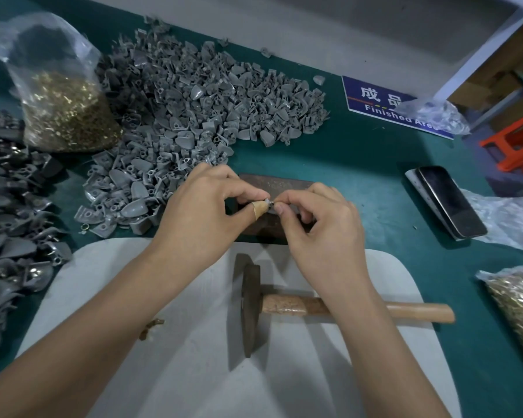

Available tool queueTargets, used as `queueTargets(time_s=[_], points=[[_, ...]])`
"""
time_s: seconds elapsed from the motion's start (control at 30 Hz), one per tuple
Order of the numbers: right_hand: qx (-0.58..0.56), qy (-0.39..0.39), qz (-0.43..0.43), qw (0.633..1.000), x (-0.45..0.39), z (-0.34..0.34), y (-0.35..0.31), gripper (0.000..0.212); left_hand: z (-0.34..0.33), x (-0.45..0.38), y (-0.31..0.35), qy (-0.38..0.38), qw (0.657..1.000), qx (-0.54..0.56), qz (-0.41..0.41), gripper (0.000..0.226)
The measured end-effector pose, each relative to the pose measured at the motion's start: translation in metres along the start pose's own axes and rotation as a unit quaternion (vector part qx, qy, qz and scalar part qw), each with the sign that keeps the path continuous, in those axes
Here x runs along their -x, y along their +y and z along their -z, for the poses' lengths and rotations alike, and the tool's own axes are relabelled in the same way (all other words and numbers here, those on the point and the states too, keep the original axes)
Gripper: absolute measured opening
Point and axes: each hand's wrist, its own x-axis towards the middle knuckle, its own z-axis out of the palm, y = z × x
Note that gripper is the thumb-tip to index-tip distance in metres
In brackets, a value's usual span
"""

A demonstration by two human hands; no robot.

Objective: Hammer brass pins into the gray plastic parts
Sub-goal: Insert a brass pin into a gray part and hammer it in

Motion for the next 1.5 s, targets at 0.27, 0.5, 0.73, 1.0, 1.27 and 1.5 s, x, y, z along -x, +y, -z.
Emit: queueTargets(time_s=[0.27, 0.5, 0.73, 1.0, 1.27, 1.5], points=[[-0.025, -0.001, -0.018, 1.0, -0.004, -0.003, -0.002, 0.013, 0.0, 0.0, 0.0, -0.005, 1.0, 0.018, 0.005, 0.015], [-0.036, 0.005, -0.036, 0.999, -0.002, -0.002, -0.004, 0.015, 0.0, -0.001, 0.0, -0.011, 1.0, 0.011, 0.005, 0.015], [-0.06, 0.03, -0.04, 0.997, 0.001, -0.009, -0.007, 0.014, 0.0, -0.001, -0.001, -0.011, 1.0, 0.017, 0.002, 0.012], [-0.138, 0.018, -0.067, 0.988, -0.003, -0.011, 0.005, 0.011, 0.0, -0.003, -0.004, -0.016, 0.999, 0.028, -0.004, 0.014], [-0.079, 0.035, -0.036, 0.996, 0.0, -0.012, -0.002, 0.012, -0.001, -0.002, -0.005, -0.017, 0.999, 0.031, -0.005, 0.012], [-0.133, 0.0, -0.079, 0.988, -0.004, -0.009, 0.003, 0.011, 0.0, -0.002, -0.005, -0.02, 1.0, 0.017, -0.01, 0.013]])
